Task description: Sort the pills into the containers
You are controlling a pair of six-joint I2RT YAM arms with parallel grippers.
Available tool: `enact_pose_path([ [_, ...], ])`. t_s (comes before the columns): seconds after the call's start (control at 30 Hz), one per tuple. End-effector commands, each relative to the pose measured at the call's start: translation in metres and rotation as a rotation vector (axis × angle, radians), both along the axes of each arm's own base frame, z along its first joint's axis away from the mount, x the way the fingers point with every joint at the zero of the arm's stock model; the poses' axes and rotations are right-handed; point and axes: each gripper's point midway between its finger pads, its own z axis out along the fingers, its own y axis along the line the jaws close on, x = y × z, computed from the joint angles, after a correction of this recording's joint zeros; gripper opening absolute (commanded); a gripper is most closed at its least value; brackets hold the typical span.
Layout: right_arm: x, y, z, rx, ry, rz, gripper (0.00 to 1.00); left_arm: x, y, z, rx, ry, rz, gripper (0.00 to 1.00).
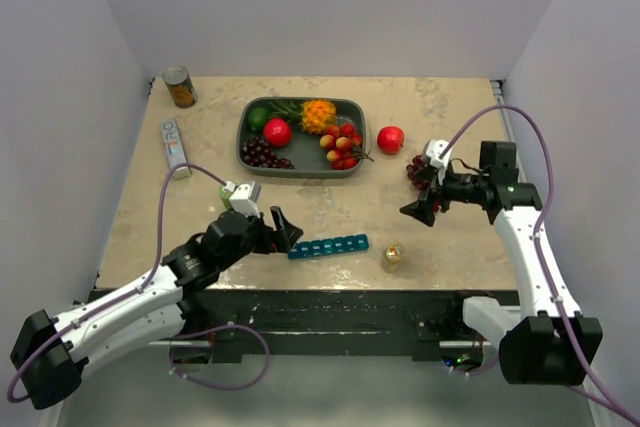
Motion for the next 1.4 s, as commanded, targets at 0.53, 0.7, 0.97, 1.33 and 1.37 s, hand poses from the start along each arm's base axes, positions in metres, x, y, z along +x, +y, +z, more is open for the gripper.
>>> enact_pose_path([
  [0.53, -0.069, 0.209, -0.069, -0.250, -0.279, 0.713, 0.99, 0.039, 0.056, 0.089, 0.088, -0.223, 0.004, 0.99],
  [0.7, -0.060, 0.216, -0.101, -0.339, -0.292, 0.654, 0.97, 0.023, 0.061, 0.045, 0.018, -0.076, 0.079, 0.98],
  [0.97, -0.061, 0.223, -0.138, -0.421, -0.243, 0.614, 0.81, -0.003, 0.045, -0.001, -0.148, 0.091, 0.066, 0.79],
  [1.33, -0.052, 0.224, -0.148, -0.479, -0.233, 0.575, 0.71, -0.021, 0.023, -0.046, -0.227, 0.242, -0.023, 0.59],
  [1.37, -0.052, 0.225, -0.151, -0.488, -0.230, 0.582, 0.69, -0.021, 0.023, -0.046, -0.227, 0.241, -0.020, 0.59],
])
